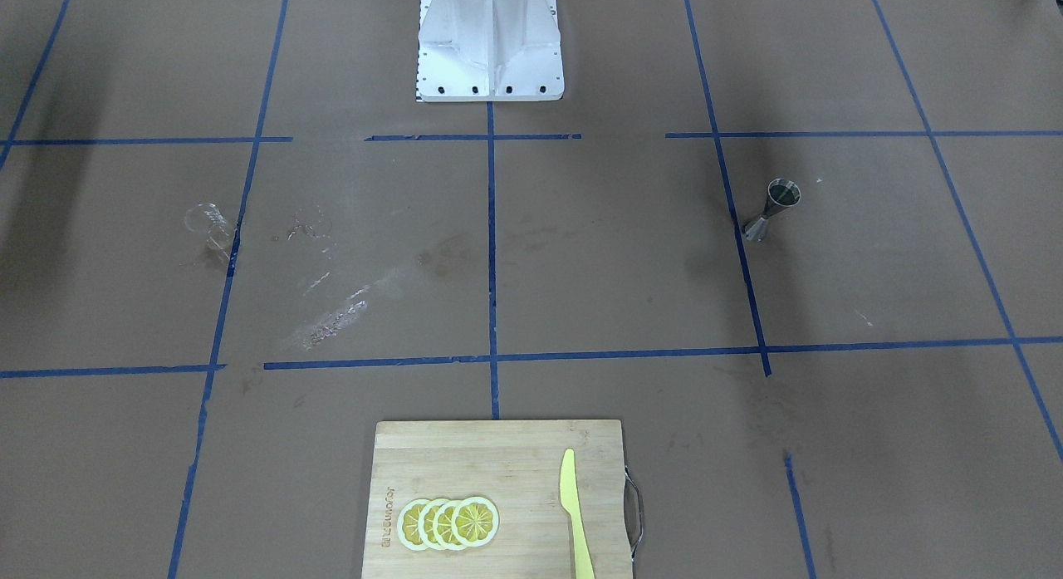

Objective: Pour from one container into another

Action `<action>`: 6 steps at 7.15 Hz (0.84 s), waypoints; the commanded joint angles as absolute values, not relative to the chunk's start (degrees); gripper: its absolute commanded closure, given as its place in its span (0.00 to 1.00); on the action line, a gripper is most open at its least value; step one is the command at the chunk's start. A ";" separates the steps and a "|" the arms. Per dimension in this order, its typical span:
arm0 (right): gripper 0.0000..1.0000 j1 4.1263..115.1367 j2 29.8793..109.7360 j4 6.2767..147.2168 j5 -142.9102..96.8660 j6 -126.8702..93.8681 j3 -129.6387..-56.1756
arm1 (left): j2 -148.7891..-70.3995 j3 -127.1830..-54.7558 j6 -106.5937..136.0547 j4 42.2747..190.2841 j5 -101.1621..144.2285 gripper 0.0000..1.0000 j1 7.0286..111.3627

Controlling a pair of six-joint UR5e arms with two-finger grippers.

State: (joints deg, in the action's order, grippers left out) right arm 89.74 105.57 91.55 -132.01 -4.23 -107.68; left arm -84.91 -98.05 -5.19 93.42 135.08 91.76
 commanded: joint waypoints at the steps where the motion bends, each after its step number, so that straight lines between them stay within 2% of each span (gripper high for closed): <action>1: 0.00 89.91 105.30 92.19 -133.49 -4.31 -107.23 | -84.90 -98.00 -5.19 93.43 135.09 0.00 91.76; 2: 0.00 89.91 105.38 92.02 -133.42 -4.39 -105.23 | -84.99 -98.00 -5.19 93.43 135.09 0.00 91.76; 6: 0.00 89.91 106.35 91.58 -132.98 -4.31 -105.20 | -84.99 -98.00 -5.27 93.43 135.09 0.00 91.76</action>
State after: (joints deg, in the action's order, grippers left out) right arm 89.91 106.36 91.68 -132.99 -4.28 -105.08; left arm -85.02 -98.00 -5.24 93.43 135.09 91.76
